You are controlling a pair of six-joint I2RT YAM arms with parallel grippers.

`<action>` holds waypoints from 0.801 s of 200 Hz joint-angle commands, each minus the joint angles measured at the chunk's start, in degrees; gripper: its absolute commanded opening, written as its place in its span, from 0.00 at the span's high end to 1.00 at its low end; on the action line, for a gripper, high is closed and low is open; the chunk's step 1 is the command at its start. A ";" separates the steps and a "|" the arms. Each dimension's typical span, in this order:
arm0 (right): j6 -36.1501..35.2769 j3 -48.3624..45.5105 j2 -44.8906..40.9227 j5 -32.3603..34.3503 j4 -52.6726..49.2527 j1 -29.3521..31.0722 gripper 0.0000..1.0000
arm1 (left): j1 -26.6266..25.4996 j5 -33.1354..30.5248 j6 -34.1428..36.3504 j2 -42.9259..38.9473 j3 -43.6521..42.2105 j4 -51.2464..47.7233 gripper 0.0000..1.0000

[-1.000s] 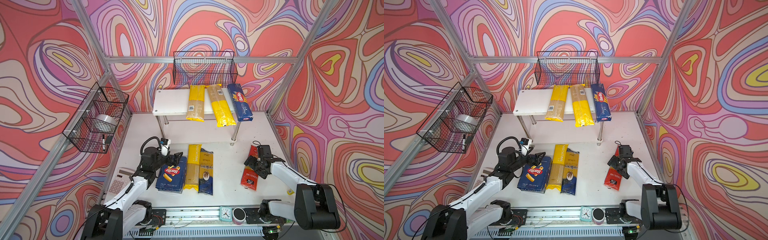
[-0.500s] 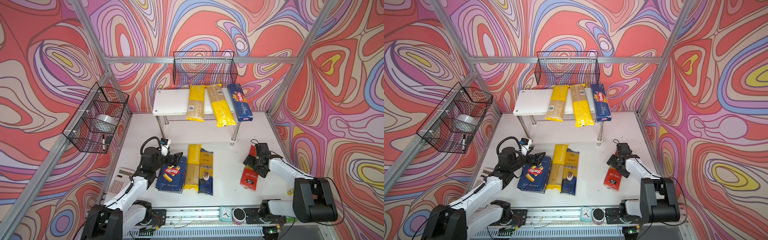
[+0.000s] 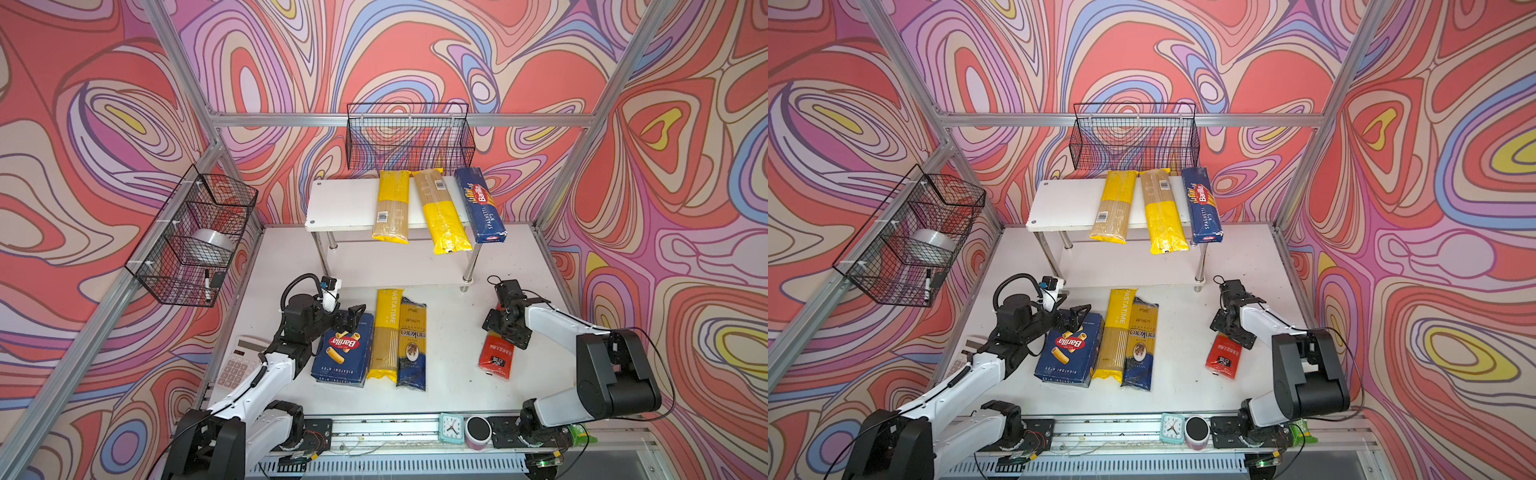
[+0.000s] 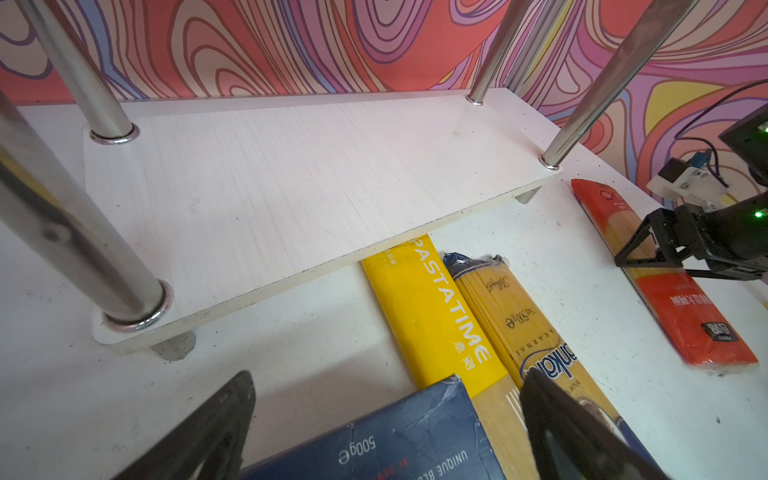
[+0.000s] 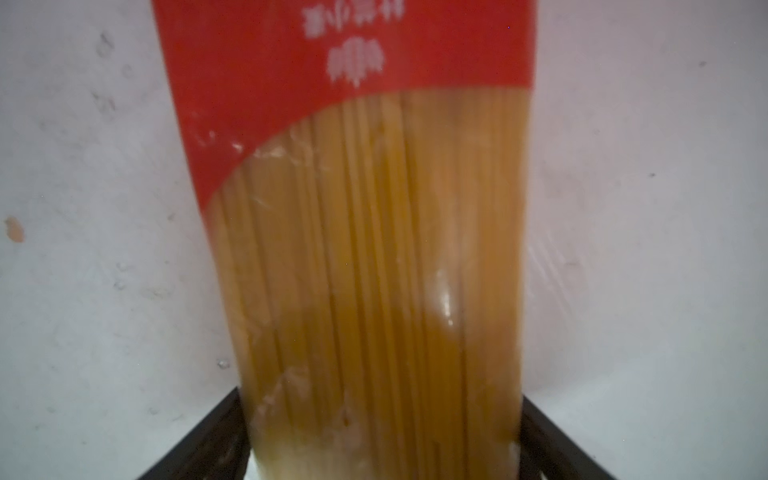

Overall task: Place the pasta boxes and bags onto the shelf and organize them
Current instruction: 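Lift the red spaghetti bag upright off the table with the right gripper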

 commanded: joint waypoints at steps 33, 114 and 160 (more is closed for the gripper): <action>-0.03 -3.93 1.27 -2.83 1.31 1.33 0.24 | -0.29 -0.46 0.57 0.32 1.44 -0.32 0.00; -1.60 -4.09 -0.20 -3.59 2.47 1.84 0.53 | -0.28 -0.91 0.49 0.26 1.45 -0.34 0.00; -2.02 -4.09 -2.00 -3.45 2.16 1.77 0.66 | -0.24 -0.81 0.50 0.77 1.82 -0.59 0.00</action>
